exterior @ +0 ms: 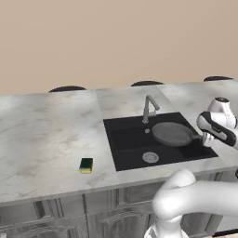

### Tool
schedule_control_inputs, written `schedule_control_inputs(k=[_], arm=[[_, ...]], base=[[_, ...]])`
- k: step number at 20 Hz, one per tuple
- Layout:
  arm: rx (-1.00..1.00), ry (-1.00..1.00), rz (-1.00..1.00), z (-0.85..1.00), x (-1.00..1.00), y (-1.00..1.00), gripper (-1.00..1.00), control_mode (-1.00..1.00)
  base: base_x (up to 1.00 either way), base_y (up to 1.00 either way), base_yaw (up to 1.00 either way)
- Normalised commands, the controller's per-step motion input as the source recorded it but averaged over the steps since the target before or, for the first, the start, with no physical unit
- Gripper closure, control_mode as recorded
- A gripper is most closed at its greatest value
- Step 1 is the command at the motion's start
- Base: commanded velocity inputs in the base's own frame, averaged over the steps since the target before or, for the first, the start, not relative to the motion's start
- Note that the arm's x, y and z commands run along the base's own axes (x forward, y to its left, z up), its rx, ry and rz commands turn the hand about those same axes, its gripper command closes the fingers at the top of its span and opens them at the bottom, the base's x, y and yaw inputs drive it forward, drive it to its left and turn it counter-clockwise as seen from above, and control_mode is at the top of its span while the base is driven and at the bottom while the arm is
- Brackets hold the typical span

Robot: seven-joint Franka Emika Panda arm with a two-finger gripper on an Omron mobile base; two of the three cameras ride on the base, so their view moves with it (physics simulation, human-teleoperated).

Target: Pick the pan and sponge and place them into the sink. Then turn on the water.

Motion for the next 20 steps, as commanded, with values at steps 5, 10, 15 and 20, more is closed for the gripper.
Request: schedule_control_inputs(k=[5,10,15,20], arm=[[-0.01,0.00,0.00,0.00,0.00,0.52,1.00,-1.00],[0.00,0.00,0.04,-0.02,0.00,0.48,1.00,-1.00],[-0.02,0.00,0.11,-0.10,0.00,0.40,1.00,-1.00],[-0.04,0.00,0.15,-0.09,0.00,0.37,1.00,-1.00]], base=[[0.00,0.00,0.00],[0.00,0.00,0.00],[0.00,0.00,0.00],[0.00,0.00,0.00]])
